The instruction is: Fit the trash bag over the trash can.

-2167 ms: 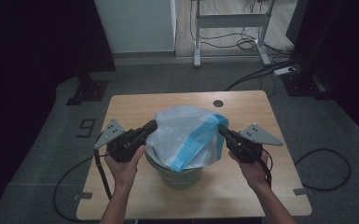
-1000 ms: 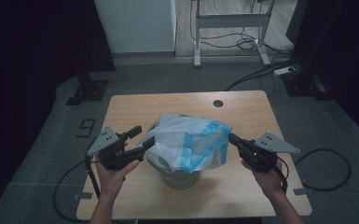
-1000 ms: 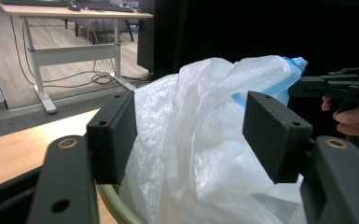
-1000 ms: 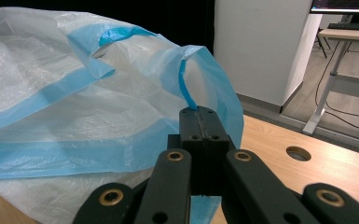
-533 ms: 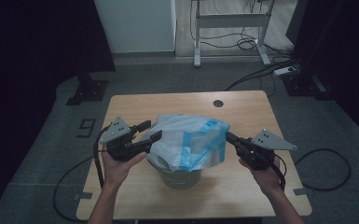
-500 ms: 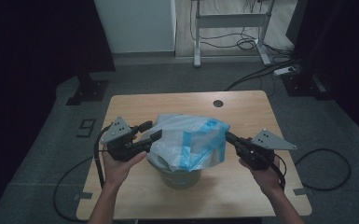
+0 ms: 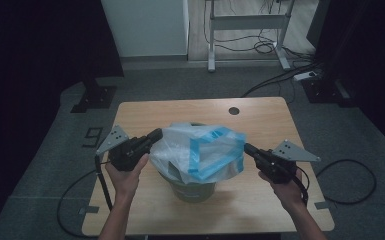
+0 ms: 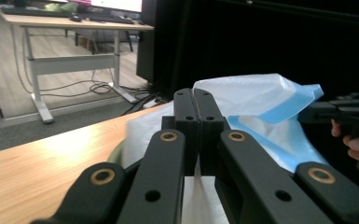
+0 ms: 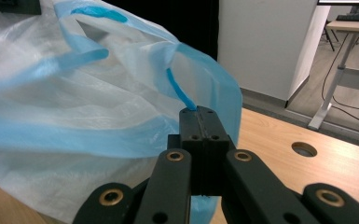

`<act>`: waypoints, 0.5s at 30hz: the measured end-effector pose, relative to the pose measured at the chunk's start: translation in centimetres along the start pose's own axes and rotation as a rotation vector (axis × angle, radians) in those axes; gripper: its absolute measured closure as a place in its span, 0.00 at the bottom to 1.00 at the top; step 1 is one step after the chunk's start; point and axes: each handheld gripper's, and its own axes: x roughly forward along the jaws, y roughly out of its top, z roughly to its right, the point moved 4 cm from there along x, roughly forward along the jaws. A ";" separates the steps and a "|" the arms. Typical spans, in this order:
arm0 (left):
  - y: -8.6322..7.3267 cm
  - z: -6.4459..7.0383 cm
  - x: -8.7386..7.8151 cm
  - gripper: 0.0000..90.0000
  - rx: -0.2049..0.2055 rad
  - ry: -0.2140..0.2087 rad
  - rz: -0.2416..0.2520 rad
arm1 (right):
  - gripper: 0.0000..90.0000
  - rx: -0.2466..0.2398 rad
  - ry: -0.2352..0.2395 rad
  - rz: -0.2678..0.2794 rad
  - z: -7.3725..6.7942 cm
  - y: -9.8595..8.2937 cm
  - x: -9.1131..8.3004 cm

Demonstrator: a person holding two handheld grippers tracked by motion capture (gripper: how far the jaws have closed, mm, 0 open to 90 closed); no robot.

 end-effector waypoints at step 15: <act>-2.6 -1.6 -2.0 1.00 -0.092 0.006 0.015 | 0.99 0.016 -0.042 0.041 1.1 0.9 -0.6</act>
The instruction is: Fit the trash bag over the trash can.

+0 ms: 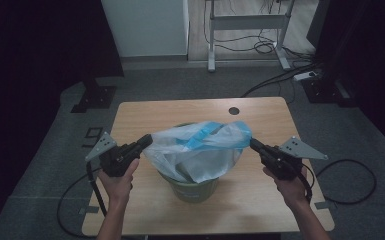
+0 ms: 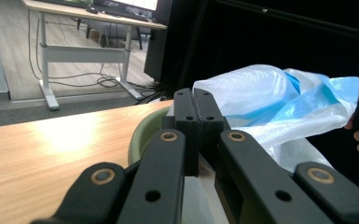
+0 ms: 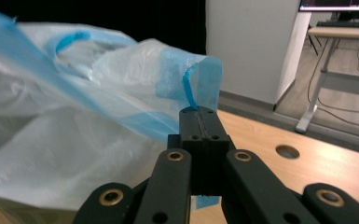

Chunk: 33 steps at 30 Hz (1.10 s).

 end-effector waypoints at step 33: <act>-7.5 -0.1 -2.3 0.99 -0.048 -0.055 -0.066 | 0.99 0.071 0.152 -0.115 -4.4 -8.3 -2.3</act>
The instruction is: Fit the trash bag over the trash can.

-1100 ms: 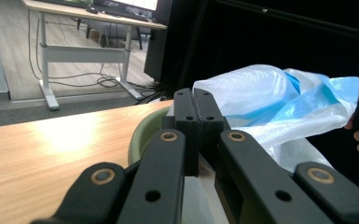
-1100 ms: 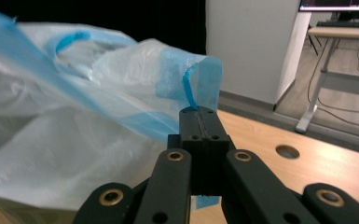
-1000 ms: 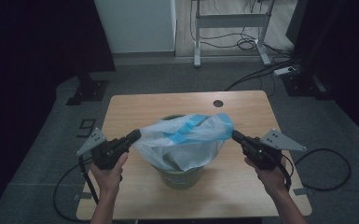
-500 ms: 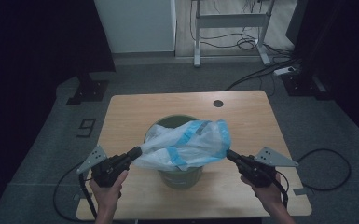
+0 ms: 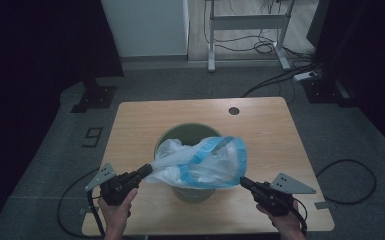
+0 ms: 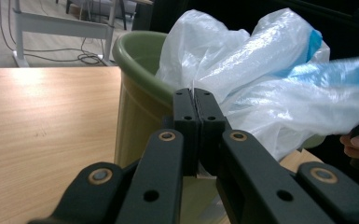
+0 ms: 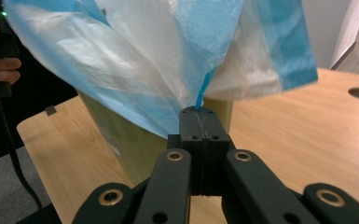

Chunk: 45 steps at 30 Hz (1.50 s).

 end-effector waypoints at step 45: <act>3.4 2.8 -0.9 0.28 0.186 0.019 -0.007 | 0.99 -0.016 -0.027 0.096 1.0 6.1 1.3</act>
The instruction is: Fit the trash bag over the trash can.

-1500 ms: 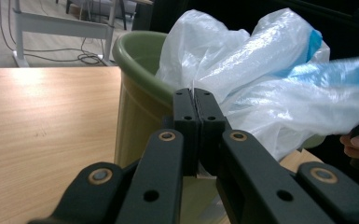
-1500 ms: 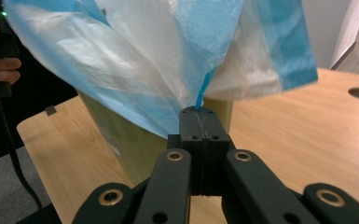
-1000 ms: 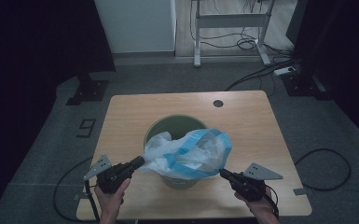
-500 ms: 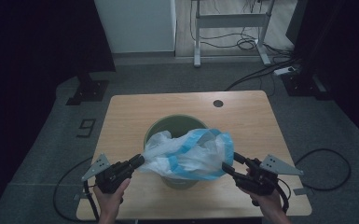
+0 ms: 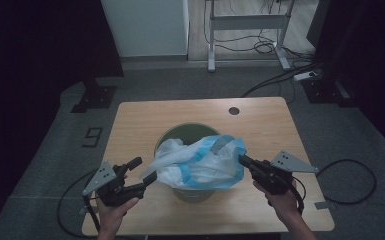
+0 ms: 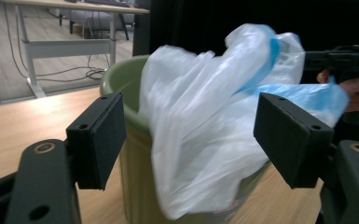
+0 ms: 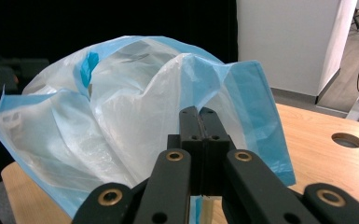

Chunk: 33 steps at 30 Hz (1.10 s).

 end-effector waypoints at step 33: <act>5.0 2.5 8.6 0.87 0.137 -0.109 -0.233 | 0.99 -0.012 0.010 -0.024 0.0 0.6 0.3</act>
